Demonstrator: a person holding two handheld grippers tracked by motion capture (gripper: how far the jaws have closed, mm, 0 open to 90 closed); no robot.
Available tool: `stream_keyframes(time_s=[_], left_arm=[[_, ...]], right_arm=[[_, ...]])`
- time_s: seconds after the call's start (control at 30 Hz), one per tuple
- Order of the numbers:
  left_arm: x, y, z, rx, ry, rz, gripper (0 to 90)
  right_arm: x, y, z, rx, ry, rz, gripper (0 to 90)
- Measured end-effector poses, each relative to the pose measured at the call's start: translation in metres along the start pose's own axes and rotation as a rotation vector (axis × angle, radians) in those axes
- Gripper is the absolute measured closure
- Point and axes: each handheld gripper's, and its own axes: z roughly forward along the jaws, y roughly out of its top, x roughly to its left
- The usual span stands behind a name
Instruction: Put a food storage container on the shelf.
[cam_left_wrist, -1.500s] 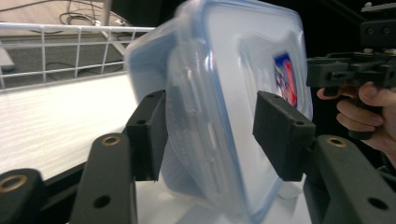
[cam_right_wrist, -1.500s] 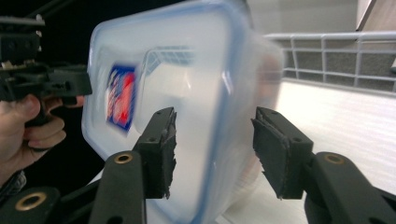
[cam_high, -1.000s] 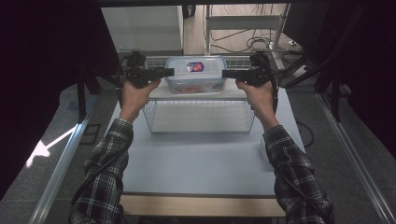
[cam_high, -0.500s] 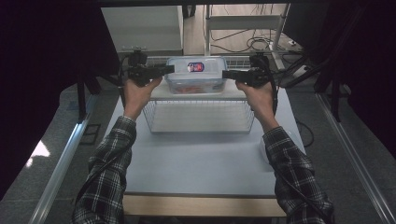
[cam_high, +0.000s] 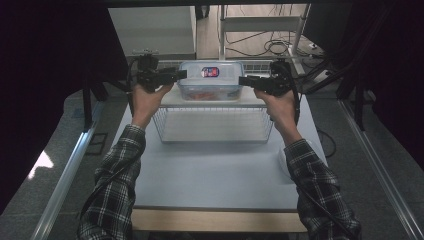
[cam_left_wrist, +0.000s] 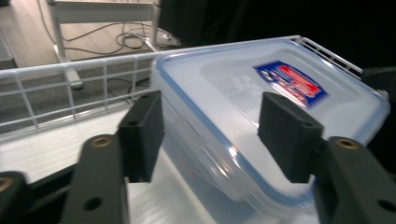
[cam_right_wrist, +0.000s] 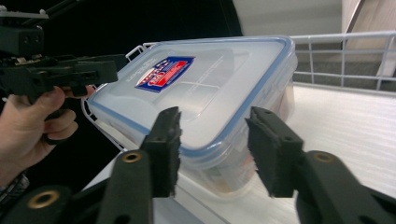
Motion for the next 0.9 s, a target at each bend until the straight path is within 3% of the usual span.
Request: stream_keyframes(time_s=[0.17,0.33,0.43,0.7,0.9], left_arm=[[-0.010,-0.007,-0.009,-0.001,0.005,0.051,27.2],[-0.016,-0.017,-0.018,0.003,-0.017,0.053,19.6],[-0.020,-0.024,-0.025,-0.001,-0.022,0.075,16.0],[-0.036,-0.047,-0.041,0.032,0.001,0.154,9.5],[-0.044,-0.064,-0.049,0.057,0.006,0.178,6.6]], right_arm=[[0.002,-0.009,-0.009,-0.016,0.016,-0.050,39.6],[0.002,-0.017,-0.017,-0.016,0.013,-0.087,33.6],[0.002,-0.021,-0.021,-0.020,0.013,-0.100,31.5],[0.003,-0.040,-0.031,0.002,-0.016,-0.153,23.8],[0.008,-0.053,-0.035,0.011,-0.017,-0.200,18.3]])
